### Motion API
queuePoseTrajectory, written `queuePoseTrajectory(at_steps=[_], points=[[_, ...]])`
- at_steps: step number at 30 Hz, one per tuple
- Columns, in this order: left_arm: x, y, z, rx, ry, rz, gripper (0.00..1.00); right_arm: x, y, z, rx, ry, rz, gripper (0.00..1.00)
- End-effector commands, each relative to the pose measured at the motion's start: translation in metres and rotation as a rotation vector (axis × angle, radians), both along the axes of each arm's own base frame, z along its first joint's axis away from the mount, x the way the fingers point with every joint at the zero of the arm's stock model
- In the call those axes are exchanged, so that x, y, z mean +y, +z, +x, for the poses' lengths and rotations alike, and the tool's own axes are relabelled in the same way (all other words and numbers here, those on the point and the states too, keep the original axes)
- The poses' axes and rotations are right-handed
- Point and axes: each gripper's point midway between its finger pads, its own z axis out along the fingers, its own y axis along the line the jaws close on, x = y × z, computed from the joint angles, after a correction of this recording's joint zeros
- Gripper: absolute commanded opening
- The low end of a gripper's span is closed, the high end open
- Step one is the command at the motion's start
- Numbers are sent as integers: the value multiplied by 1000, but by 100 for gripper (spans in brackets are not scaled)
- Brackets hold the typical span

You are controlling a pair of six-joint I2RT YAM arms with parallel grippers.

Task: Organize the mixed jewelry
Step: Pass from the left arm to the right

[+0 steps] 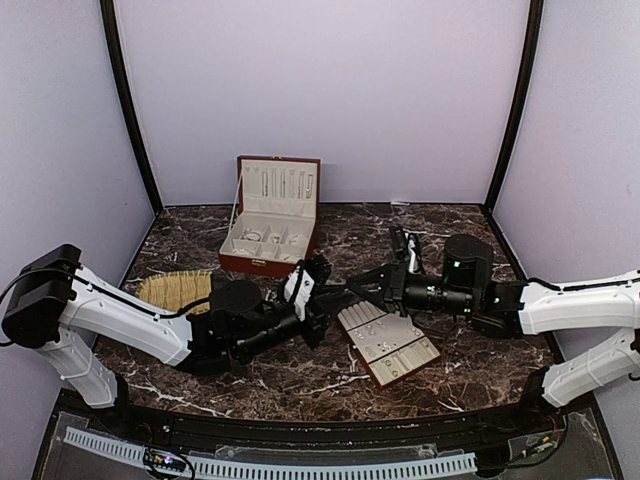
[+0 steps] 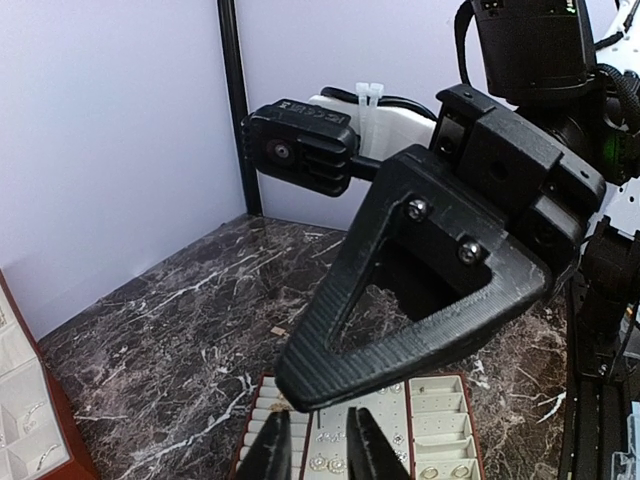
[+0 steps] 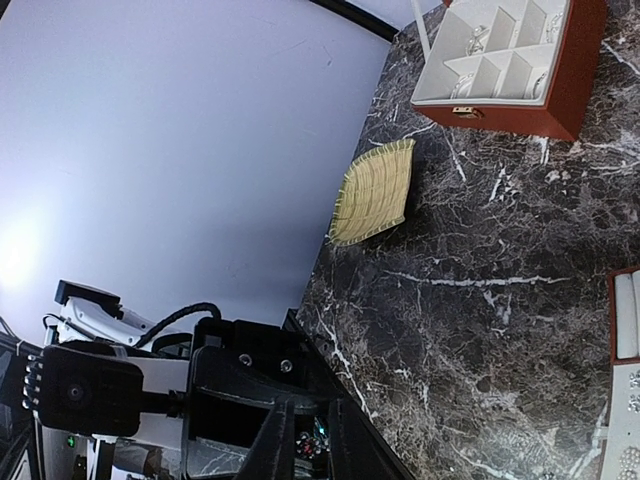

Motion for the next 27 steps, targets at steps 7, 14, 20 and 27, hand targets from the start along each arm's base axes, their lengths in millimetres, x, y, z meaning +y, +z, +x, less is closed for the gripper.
queuePoseTrajectory(at_steps=[7, 14, 20, 27], points=[[5, 3, -2, 30, 4, -19, 33, -11, 10, 8, -18, -48, 43, 11], [22, -5, -2, 115, 38, -42, 33, -25, -17, 16, -18, -97, -43, 11], [49, -15, 9, 306, 20, -34, 33, -45, -49, 24, -33, -158, -162, 11], [79, -8, 34, 447, 7, 88, 32, -68, -89, 32, -11, -203, -269, 11]])
